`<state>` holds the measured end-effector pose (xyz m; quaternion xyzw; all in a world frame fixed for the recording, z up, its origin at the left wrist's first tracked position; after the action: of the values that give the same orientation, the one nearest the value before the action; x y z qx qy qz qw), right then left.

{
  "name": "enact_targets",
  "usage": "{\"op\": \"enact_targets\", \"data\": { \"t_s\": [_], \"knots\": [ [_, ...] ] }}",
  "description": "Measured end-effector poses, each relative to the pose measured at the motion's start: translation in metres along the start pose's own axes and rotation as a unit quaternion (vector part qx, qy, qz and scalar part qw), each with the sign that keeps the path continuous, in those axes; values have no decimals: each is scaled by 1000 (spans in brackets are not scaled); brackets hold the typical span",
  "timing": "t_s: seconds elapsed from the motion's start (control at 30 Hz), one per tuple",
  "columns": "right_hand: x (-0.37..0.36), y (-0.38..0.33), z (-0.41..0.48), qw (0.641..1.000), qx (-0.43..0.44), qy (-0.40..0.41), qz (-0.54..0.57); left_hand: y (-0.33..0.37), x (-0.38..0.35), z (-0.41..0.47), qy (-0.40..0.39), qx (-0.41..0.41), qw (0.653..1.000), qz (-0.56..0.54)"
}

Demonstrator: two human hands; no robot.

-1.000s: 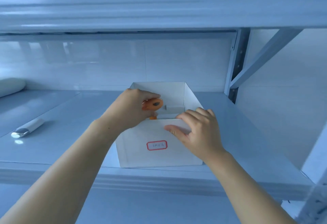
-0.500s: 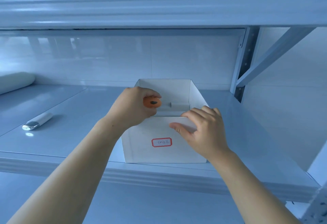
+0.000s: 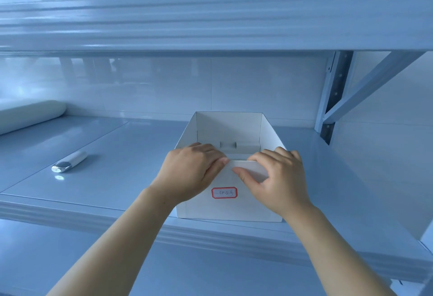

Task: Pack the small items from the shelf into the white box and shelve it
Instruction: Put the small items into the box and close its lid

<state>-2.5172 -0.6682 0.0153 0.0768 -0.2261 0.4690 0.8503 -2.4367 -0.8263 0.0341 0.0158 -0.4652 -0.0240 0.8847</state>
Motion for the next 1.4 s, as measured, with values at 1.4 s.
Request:
{"op": "enact_targets", "data": {
  "t_s": [1.4],
  "knots": [
    [-291,-289,39,969,-24,-239,56,-383,9,-141,-89,125,988,-25]
  ]
}}
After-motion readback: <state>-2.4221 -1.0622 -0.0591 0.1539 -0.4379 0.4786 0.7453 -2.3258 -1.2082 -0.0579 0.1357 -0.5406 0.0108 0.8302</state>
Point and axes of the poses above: each hand's wrist, its own z-axis towards the middle knuckle, its own x-axis out of the back of the hand, y = z × x, the point moved 3 cm from there along z, towards the middle knuckle, and after that the axes turned 4 degrees about -z, right-handed, at the moved point
